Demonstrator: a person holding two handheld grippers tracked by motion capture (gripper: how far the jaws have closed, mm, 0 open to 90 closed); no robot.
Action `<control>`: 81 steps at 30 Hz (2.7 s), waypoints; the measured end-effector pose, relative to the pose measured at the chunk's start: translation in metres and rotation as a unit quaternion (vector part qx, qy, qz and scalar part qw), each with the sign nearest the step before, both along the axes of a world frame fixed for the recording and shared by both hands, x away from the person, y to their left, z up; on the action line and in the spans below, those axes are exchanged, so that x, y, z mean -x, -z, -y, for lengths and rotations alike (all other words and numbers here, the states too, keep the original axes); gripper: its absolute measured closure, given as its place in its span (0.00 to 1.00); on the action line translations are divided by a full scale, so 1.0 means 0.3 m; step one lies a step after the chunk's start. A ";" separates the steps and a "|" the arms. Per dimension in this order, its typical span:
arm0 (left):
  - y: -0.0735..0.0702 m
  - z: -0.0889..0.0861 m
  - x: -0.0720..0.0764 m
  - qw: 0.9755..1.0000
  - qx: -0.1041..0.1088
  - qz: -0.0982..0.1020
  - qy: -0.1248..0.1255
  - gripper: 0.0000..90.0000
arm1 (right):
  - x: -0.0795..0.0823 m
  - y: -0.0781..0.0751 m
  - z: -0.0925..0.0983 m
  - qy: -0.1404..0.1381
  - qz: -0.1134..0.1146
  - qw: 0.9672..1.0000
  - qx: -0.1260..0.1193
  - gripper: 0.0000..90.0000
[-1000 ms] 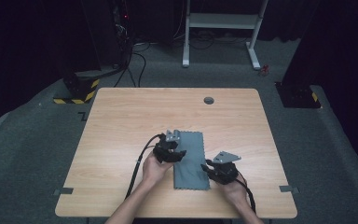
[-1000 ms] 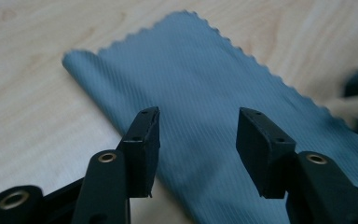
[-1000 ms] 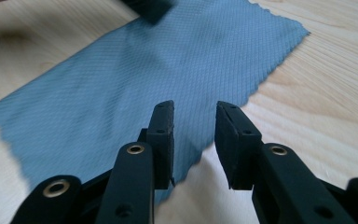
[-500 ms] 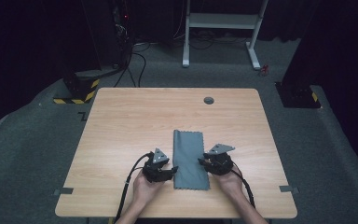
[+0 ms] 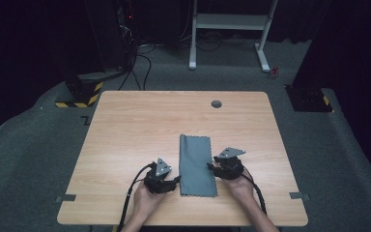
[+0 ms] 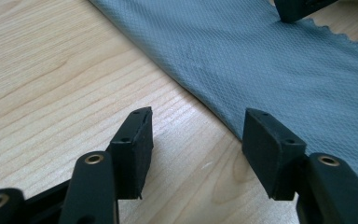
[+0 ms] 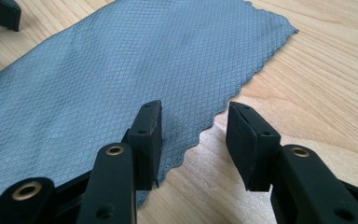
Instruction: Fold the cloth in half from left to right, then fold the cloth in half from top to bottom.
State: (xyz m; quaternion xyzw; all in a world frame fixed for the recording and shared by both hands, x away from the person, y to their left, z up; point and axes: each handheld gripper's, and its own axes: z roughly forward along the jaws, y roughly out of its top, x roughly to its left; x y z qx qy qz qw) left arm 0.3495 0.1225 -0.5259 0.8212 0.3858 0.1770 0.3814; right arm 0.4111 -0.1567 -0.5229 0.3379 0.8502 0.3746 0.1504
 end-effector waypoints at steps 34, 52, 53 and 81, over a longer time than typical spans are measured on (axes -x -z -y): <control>-0.046 0.001 0.041 0.999 0.024 -0.004 0.021 0.49 | -0.030 -0.001 0.008 0.007 0.002 1.000 0.003 0.65; -0.053 0.075 -0.429 0.995 -0.007 -0.056 -0.087 0.50 | -0.218 -0.032 -0.015 0.105 -0.004 0.994 -0.019 0.69; -0.053 0.075 -0.429 0.995 -0.007 -0.056 -0.087 0.50 | -0.218 -0.032 -0.015 0.105 -0.004 0.994 -0.019 0.69; -0.031 0.089 -0.482 0.995 -0.013 -0.037 -0.087 0.76 | -0.344 -0.028 -0.121 0.084 -0.040 0.996 0.017 0.87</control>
